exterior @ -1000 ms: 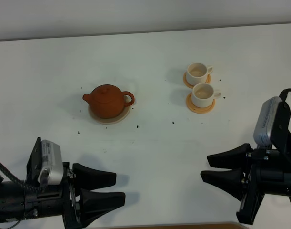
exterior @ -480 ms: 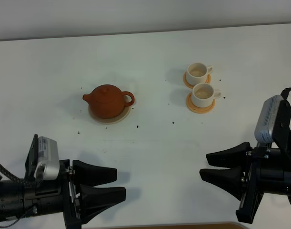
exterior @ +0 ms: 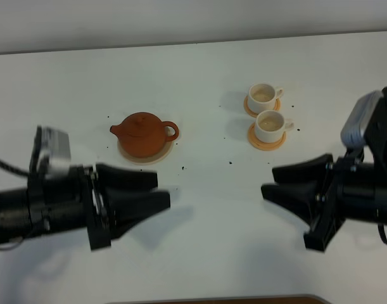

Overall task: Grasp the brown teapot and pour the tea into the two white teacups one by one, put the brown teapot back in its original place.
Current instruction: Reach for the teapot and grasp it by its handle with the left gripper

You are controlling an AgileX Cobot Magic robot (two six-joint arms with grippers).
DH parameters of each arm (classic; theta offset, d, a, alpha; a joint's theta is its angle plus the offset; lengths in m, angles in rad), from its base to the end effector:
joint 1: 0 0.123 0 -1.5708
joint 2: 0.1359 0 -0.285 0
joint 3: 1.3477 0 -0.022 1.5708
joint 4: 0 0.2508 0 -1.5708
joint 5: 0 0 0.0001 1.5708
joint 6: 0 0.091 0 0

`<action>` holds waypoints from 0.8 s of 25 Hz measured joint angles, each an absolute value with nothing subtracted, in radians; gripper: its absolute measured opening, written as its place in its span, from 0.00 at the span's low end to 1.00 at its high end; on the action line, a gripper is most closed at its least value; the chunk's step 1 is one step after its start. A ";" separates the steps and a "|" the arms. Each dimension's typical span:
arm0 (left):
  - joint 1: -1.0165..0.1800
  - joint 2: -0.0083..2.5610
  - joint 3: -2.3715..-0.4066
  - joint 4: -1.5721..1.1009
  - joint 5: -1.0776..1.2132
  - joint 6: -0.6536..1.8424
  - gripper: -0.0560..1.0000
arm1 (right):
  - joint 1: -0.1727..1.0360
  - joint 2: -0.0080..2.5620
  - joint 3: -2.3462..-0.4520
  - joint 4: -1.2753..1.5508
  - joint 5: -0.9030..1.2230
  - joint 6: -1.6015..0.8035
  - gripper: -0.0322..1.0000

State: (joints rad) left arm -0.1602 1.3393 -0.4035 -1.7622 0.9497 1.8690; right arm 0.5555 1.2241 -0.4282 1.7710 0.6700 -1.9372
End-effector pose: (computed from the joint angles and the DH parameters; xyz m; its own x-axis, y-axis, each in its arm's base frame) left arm 0.1864 -0.1038 0.2027 -0.5655 0.0772 -0.8211 0.7386 0.4904 -0.4626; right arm 0.1462 0.1560 0.2173 -0.3461 -0.3202 -0.8818 -0.9034 0.3672 0.2213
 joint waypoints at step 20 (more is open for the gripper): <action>-0.160 1.339 -0.862 -1.056 0.729 0.961 0.60 | 0.555 1.227 -0.685 1.765 0.352 -1.833 0.38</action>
State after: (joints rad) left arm -0.1602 1.3392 -0.8620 -1.0558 0.7293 0.9605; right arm 0.5555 1.2273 -0.6851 1.7649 0.3522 -1.8332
